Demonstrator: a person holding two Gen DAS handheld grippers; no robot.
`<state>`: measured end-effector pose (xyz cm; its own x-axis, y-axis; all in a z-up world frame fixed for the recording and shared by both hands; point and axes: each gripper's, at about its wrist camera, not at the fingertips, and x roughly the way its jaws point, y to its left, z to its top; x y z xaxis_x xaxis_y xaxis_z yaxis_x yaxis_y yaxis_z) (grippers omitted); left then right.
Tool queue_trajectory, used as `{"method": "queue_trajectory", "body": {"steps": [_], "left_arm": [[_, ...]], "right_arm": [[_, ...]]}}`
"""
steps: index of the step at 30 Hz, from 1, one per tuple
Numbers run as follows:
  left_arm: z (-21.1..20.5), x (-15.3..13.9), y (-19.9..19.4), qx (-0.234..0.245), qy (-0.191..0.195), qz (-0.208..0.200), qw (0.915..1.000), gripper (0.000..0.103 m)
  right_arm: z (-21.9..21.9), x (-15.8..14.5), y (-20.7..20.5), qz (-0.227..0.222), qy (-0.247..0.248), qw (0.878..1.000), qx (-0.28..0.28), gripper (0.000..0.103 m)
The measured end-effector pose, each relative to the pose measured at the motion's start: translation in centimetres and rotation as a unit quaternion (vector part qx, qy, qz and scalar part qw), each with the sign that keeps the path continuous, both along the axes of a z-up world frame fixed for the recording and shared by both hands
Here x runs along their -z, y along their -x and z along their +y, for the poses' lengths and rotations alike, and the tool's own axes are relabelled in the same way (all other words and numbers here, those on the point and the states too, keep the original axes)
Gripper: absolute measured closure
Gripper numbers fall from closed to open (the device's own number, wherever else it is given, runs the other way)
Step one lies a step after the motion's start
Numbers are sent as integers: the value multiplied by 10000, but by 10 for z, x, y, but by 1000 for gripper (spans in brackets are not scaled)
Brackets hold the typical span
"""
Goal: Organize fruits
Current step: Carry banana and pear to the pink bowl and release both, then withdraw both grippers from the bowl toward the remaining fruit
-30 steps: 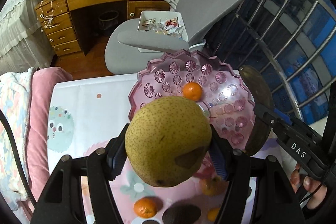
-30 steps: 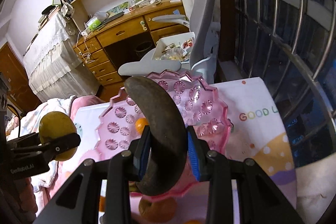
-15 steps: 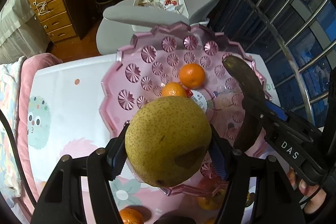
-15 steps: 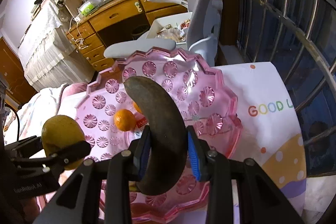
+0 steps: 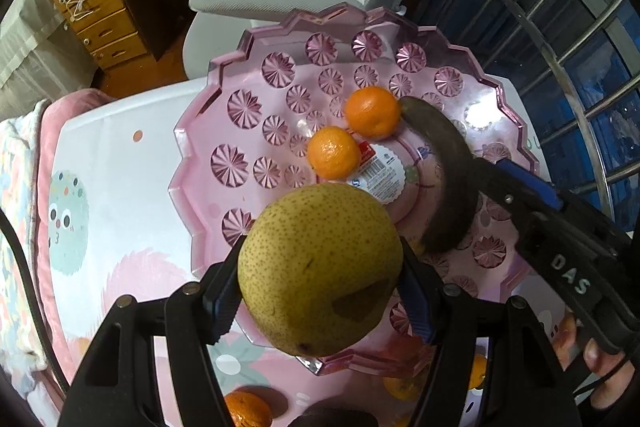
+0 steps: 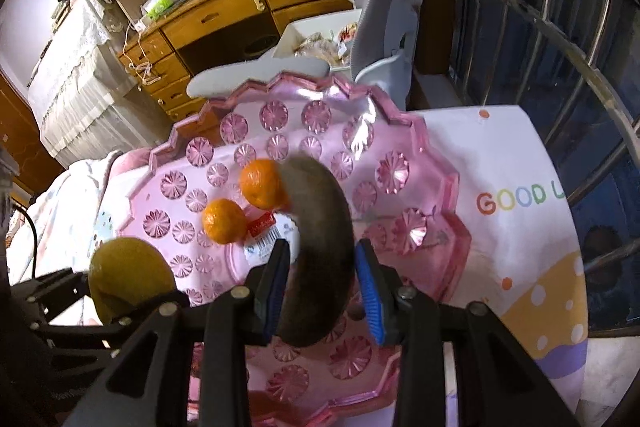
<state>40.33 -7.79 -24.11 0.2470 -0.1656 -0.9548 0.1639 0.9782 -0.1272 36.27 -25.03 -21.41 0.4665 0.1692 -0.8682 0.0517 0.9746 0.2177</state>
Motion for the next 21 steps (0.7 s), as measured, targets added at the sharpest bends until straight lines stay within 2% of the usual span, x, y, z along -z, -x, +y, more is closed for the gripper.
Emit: {"method": "queue_trajectory", "body": {"steps": [3, 5, 9, 21], "left_arm": [[1, -6, 4, -25, 99, -100, 9999, 33], [1, -16, 7, -22, 166, -261, 9995, 26], [5, -34, 13, -28, 199, -441, 9988, 26], [48, -57, 64, -418, 422, -392, 9975, 26]], "right_arm": [[4, -5, 1, -44, -19, 9999, -100, 67], [4, -10, 4, -79, -26, 9999, -102, 67], [1, -19, 12, -147, -98, 9998, -101, 67], [-27, -50, 61, -146, -95, 9995, 255, 67]]}}
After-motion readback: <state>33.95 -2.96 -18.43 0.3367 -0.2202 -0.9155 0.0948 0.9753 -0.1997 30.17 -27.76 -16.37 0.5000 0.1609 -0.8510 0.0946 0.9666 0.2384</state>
